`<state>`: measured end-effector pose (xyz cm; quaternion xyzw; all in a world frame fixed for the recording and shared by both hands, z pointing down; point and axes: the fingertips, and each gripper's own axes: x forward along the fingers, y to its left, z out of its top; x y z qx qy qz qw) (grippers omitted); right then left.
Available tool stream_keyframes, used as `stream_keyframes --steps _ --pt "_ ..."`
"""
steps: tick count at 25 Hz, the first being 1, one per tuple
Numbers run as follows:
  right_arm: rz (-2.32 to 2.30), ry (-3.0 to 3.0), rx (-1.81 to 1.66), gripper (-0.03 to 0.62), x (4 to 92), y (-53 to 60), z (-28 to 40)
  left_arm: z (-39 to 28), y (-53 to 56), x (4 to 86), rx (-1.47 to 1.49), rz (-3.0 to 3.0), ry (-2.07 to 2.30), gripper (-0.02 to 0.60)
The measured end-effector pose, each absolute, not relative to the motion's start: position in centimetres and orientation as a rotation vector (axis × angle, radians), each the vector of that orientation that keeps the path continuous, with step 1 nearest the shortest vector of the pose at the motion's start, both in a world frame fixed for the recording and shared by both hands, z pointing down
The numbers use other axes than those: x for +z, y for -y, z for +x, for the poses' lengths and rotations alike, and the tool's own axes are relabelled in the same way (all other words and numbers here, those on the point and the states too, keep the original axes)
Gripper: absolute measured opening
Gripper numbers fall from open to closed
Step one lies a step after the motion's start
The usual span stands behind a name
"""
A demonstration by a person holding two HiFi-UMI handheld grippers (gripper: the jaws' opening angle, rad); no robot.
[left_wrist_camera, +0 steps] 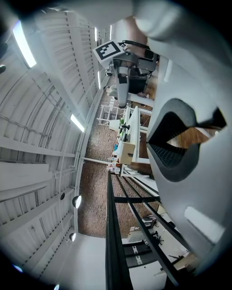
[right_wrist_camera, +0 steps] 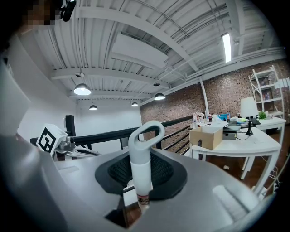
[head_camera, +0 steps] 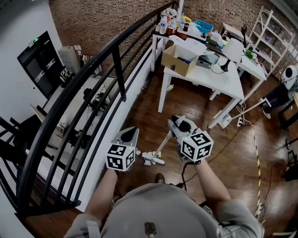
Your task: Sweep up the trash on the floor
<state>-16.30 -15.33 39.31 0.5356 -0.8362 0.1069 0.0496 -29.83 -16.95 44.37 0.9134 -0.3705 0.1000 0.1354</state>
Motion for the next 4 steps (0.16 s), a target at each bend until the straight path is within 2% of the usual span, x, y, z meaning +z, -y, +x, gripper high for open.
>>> stream_keyframes --steps 4 --pt "1.643 2.545 0.318 0.069 39.03 15.11 -16.03 -29.76 16.69 44.4 0.294 2.645 1.072 0.008"
